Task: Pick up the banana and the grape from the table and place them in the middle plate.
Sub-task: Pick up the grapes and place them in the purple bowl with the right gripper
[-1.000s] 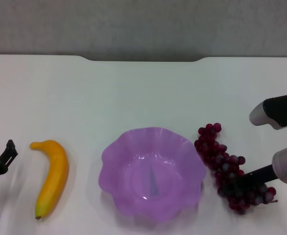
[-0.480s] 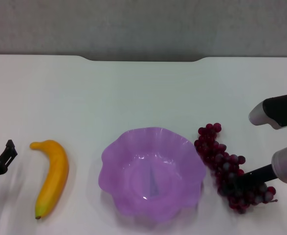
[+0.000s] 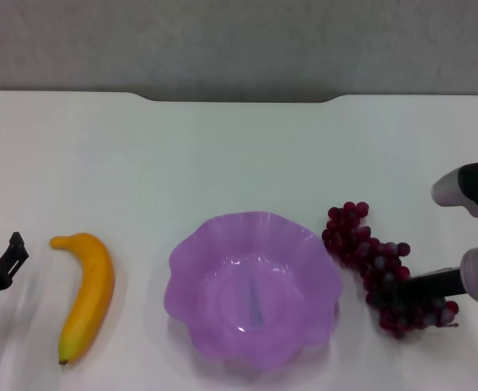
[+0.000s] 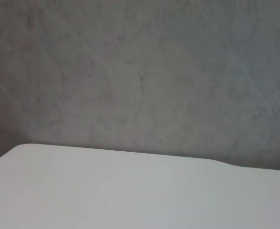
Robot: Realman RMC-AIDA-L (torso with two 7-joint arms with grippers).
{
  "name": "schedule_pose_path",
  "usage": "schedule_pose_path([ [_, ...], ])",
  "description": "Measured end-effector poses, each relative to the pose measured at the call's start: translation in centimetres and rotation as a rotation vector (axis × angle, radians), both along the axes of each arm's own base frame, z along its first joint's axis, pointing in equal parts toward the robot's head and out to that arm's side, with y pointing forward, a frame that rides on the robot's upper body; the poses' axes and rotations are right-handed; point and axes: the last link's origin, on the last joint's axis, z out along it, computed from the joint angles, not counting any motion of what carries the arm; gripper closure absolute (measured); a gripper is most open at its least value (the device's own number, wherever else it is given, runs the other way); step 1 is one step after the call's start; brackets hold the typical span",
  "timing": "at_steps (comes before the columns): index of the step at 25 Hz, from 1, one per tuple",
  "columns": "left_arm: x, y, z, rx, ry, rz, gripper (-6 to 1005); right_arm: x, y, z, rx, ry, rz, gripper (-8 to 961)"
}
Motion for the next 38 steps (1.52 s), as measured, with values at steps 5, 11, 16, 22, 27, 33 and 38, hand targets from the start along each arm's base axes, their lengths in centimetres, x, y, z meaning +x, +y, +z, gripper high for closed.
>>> schedule_pose_path([
  [5,0.0,0.0,0.0,0.0,0.001,0.0,91,0.4,-0.1,0.4,0.054,0.022,0.034,534],
  [11,0.0,0.1,0.0,0.0,0.001,-0.001,91,-0.1,-0.4,0.7,0.095,0.013,0.085,539],
  [16,0.0,0.0,0.0,-0.001,0.001,0.001,91,-0.7,-0.5,1.3,0.153,0.014,0.134,546],
  [22,-0.1,0.0,0.0,-0.001,0.002,0.002,91,-2.0,-0.8,2.1,0.21,0.012,0.211,554],
  [27,-0.1,0.0,0.0,-0.002,0.003,0.004,91,-3.6,-0.8,2.4,0.214,0.024,0.265,559],
  [33,-0.1,-0.1,0.0,-0.002,0.003,0.004,92,-5.8,-0.7,4.1,0.234,0.032,0.319,565],
  [38,-0.2,-0.1,0.0,-0.002,0.003,0.005,92,-7.3,-1.0,5.9,0.297,-0.001,0.386,570],
])
